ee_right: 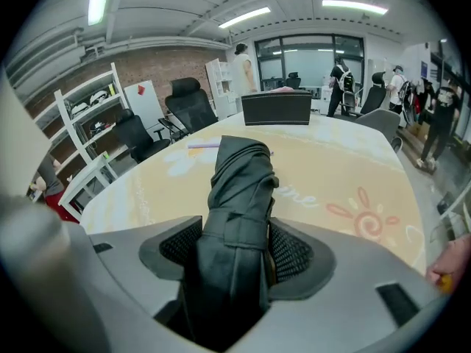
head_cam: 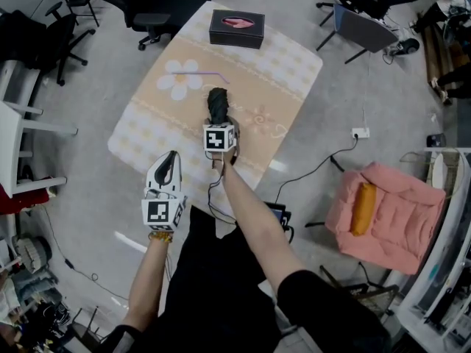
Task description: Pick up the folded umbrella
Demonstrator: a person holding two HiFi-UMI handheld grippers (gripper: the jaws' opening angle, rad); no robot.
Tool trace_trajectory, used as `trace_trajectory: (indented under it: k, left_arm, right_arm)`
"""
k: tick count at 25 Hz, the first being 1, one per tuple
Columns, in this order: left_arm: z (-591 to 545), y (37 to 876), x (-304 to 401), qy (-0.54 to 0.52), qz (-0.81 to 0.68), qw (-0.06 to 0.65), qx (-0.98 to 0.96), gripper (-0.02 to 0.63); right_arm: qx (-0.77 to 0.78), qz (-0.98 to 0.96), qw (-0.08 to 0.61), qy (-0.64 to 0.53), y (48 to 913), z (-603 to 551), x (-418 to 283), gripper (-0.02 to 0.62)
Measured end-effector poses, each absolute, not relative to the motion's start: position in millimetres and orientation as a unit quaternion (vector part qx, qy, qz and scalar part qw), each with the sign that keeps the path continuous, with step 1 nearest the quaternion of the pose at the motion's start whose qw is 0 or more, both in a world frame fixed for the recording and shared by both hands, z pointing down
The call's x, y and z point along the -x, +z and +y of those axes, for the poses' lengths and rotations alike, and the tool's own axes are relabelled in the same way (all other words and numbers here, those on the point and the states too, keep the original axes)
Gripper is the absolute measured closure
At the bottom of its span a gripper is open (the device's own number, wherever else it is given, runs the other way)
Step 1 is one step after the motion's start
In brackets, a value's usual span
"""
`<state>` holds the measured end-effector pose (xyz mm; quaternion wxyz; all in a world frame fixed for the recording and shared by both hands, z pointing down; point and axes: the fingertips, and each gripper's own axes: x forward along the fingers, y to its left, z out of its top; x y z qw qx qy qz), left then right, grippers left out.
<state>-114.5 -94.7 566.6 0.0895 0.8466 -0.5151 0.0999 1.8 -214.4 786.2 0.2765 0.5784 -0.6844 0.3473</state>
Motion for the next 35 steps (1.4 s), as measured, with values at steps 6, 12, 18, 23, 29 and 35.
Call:
trace_trajectory:
  k: [6, 12, 18, 23, 29, 35]
  left_arm:
    - [-94.3, 567.5, 116.7, 0.099, -0.515, 0.092, -0.846, 0.591]
    - [-93.8, 566.2, 123.4, 0.097, -0.519, 0.088, -0.845, 0.591]
    - [-93.6, 565.5, 127.6, 0.096, -0.522, 0.091, -0.842, 0.591]
    - [-92.8, 563.2, 127.6, 0.094, -0.521, 0.089, -0.844, 0.591]
    - [-92.6, 560.7, 125.7, 0.093, -0.522, 0.087, -0.843, 0.591]
    - [-96.1, 559.1, 123.6, 0.089, -0.523, 0.088, -0.843, 0.591]
  right_arm:
    - [-0.579, -0.665, 0.308, 0.359, 790.9, -213.2, -1.9, 0.322]
    - [-0.581, -0.655, 0.335, 0.346, 792.5, -213.4, -2.9, 0.322]
    - [-0.578, -0.663, 0.325, 0.348, 791.6, -213.9, -1.2, 0.354]
    - [-0.572, -0.671, 0.315, 0.350, 790.2, -212.7, -0.8, 0.370]
    - [-0.561, -0.683, 0.326, 0.335, 787.4, -208.8, 1.3, 0.376]
    - [-0.554, -0.691, 0.331, 0.325, 786.7, -204.8, -1.4, 0.377]
